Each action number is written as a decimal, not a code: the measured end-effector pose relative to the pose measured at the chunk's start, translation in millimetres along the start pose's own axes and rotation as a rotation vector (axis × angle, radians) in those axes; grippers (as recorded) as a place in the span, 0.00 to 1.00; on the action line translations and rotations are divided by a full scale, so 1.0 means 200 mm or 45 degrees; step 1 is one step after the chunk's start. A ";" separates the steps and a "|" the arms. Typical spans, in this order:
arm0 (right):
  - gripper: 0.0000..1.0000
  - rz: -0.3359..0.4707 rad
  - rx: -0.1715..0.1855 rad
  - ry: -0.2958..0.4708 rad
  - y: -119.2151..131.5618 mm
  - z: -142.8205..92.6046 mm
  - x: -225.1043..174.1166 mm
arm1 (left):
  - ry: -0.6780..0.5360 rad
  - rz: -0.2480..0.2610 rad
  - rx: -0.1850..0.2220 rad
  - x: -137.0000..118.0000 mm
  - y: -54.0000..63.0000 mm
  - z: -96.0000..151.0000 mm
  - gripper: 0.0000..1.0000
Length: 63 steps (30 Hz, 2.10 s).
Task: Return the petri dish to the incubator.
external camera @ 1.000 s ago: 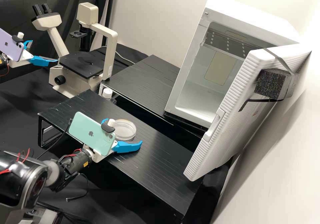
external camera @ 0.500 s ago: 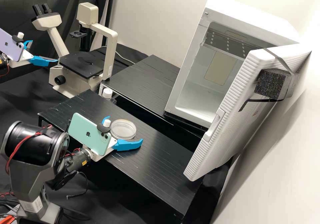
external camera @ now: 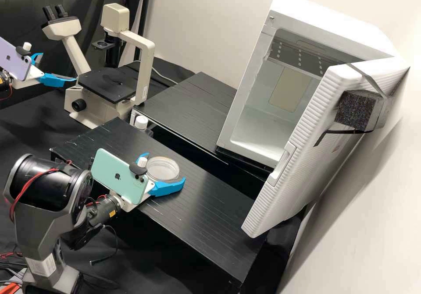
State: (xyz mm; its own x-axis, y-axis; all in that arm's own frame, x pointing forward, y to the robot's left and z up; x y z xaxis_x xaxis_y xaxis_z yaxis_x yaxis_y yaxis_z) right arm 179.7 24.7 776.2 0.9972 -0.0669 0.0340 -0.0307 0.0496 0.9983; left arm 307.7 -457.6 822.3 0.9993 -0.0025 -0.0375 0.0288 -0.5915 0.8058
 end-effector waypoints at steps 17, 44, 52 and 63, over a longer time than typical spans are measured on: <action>0.00 -0.001 0.019 0.011 0.00 0.00 0.01 | 0.000 0.000 0.000 0.00 0.00 0.00 1.00; 0.00 0.298 0.012 -0.057 0.45 0.24 0.14 | 0.000 0.000 0.000 0.00 0.00 0.00 1.00; 0.00 0.436 -0.012 0.024 0.65 0.24 0.43 | 0.000 0.000 0.000 0.00 0.00 0.00 1.00; 0.00 0.539 0.001 0.075 0.81 0.20 0.88 | 0.000 0.000 0.000 0.00 0.00 0.00 1.00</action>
State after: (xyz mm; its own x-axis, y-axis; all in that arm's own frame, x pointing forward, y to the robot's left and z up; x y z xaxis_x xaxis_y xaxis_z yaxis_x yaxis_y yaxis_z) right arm 347.4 -19.6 945.3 0.8987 0.0163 0.4382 -0.4384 0.0597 0.8968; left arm 307.7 -457.6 822.3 0.9993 -0.0025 -0.0375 0.0288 -0.5915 0.8058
